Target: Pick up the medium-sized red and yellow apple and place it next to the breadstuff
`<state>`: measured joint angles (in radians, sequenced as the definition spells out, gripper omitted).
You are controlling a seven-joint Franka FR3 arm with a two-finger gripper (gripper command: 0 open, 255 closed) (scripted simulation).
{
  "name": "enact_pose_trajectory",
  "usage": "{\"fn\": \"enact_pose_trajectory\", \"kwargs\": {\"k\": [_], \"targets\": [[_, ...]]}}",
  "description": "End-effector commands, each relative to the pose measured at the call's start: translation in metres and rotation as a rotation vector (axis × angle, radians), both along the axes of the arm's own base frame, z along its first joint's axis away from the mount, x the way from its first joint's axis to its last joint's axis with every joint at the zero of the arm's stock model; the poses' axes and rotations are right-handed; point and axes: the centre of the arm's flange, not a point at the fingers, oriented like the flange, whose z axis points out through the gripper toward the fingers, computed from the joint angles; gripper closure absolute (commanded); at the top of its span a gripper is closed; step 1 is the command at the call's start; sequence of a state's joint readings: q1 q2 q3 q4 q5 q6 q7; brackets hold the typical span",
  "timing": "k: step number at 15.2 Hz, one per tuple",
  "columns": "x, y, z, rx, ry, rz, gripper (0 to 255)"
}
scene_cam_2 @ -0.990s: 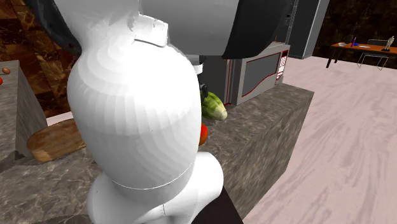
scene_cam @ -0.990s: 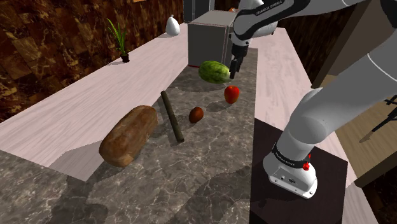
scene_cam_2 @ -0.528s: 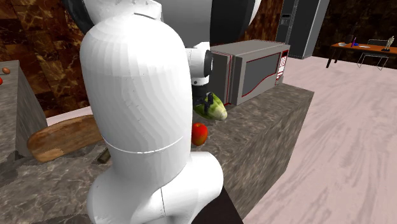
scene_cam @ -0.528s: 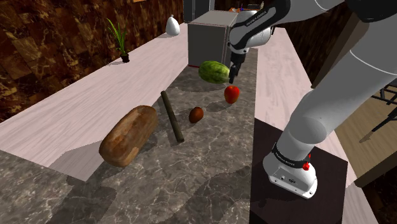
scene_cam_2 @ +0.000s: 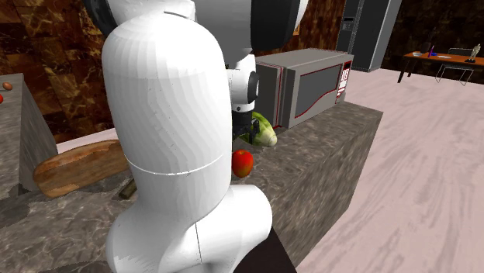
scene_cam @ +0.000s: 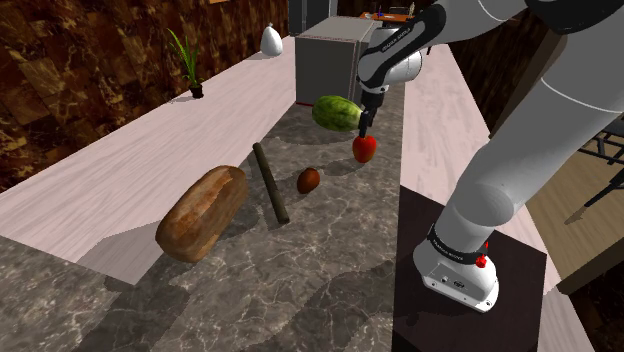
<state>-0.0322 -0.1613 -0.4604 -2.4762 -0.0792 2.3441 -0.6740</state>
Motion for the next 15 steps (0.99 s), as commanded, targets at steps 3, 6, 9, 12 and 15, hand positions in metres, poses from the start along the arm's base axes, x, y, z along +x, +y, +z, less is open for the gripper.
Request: {"fn": "enact_pose_trajectory", "kwargs": {"k": [3, 6, 9, 12, 15], "targets": [[0.0, -0.0001, -0.0004, 0.0, 0.0, 0.0, 0], [0.0, -0.0001, -0.0004, 0.0, 0.0, 0.0, 255], [0.0, -0.0001, -0.0004, 0.0, 0.0, 0.0, 255], [0.0, -0.0001, -0.0004, 0.0, 0.0, 0.0, 255], [-0.0001, -0.0001, 0.0048, 0.0, 0.0, 0.0, 255]]}}
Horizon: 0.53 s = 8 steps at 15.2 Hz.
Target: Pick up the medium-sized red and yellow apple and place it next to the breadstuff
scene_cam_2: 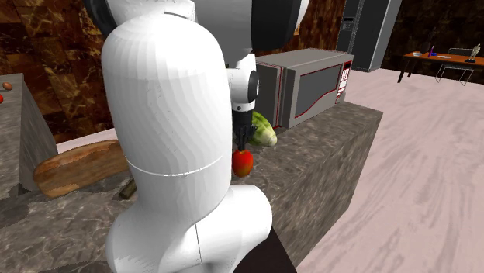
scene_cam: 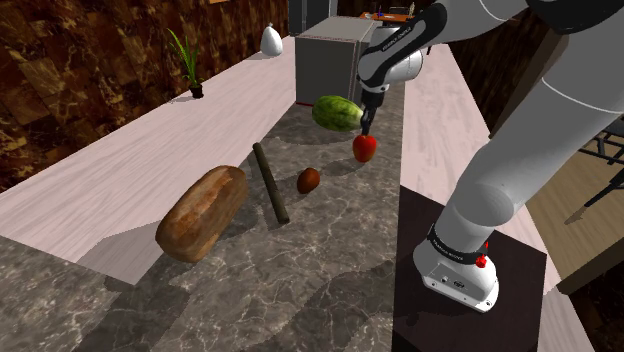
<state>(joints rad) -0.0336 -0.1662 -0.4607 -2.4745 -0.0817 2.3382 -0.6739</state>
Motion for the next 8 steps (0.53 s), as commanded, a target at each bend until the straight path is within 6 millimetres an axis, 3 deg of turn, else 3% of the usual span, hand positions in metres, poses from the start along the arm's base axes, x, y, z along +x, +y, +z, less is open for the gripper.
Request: {"fn": "enact_pose_trajectory", "kwargs": {"k": [1, 8], "targets": [[0.001, 0.001, 0.008, 0.0, 0.0, 0.0, 255], [0.001, 0.001, 0.045, 0.0, 0.0, 0.0, 255]]}}
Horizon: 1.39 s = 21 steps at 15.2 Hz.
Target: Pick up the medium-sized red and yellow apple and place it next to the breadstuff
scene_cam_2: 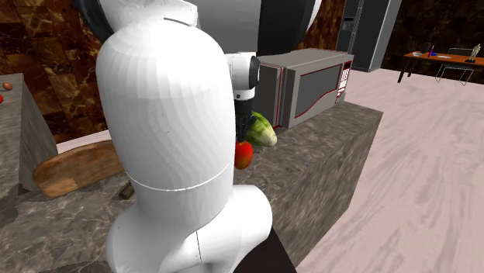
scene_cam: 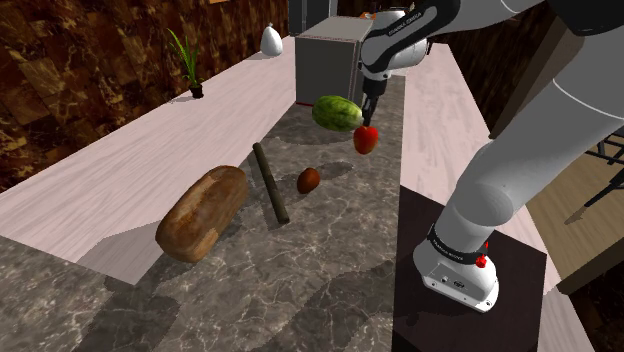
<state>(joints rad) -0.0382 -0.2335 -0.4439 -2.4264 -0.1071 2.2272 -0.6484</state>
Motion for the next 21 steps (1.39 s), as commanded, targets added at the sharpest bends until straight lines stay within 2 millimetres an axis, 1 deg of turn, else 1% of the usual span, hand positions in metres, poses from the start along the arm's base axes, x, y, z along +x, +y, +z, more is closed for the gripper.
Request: {"fn": "enact_pose_trajectory", "kwargs": {"k": [1, 21], "targets": [[0.0, -0.001, 0.011, 0.0, 0.0, 0.0, 255], [0.0, -0.001, 0.116, 0.0, 0.0, 0.0, 255]]}}
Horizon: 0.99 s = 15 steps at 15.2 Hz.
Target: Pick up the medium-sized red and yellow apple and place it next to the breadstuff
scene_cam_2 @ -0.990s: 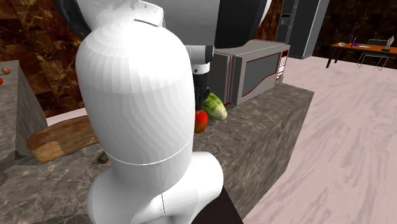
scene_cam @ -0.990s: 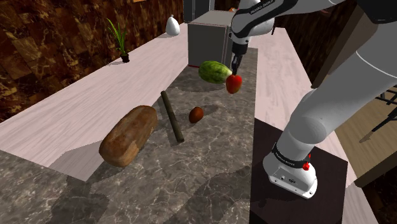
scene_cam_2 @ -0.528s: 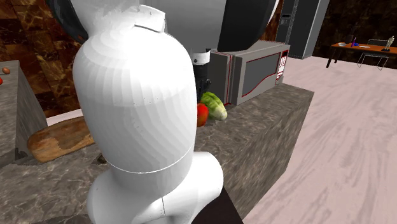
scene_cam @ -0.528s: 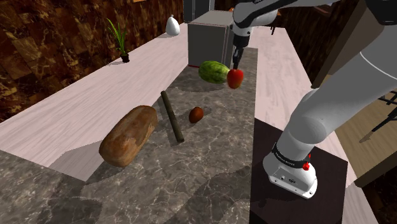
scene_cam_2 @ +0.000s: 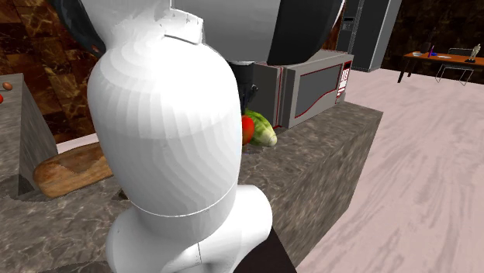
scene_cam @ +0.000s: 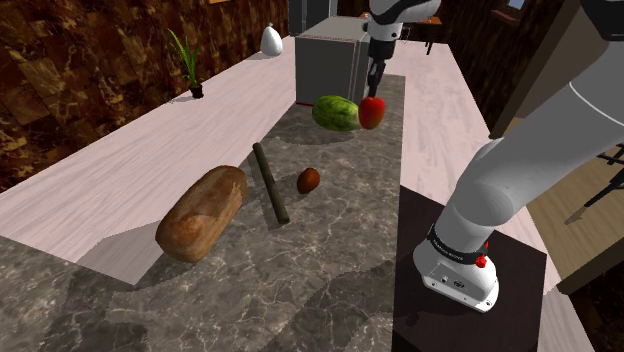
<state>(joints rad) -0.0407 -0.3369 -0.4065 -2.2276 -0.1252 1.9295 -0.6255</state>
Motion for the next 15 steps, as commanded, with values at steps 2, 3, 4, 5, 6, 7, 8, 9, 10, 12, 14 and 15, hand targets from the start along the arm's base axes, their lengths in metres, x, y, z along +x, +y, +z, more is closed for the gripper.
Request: {"fn": "enact_pose_trajectory", "kwargs": {"k": [2, 3, 4, 5, 6, 7, 8, 9, 10, 12, 14, 15], "targets": [[-0.001, 0.001, 0.016, 0.0, 0.0, 0.0, 255], [-0.001, 0.001, 0.022, 0.0, 0.0, 0.0, 255], [-0.001, 0.001, 0.027, 0.0, 0.0, 0.0, 255], [-0.001, 0.001, 0.032, 0.0, 0.0, 0.0, 255], [-0.001, 0.001, 0.038, 0.0, 0.0, 0.0, 255], [-0.001, 0.001, 0.043, 0.0, 0.0, 0.0, 255], [-0.001, 0.001, 0.048, 0.0, 0.0, 0.0, 255], [-0.001, 0.001, 0.053, 0.0, 0.0, 0.0, 255], [0.0, 0.014, 0.053, 0.0, 0.0, 0.0, 255], [0.002, 0.04, 0.053, 0.0, 0.0, 0.0, 255], [0.005, 0.066, 0.053, 0.0, 0.0, 0.0, 255], [0.006, 0.08, 0.053, 0.0, 0.0, 0.0, 255]]}}
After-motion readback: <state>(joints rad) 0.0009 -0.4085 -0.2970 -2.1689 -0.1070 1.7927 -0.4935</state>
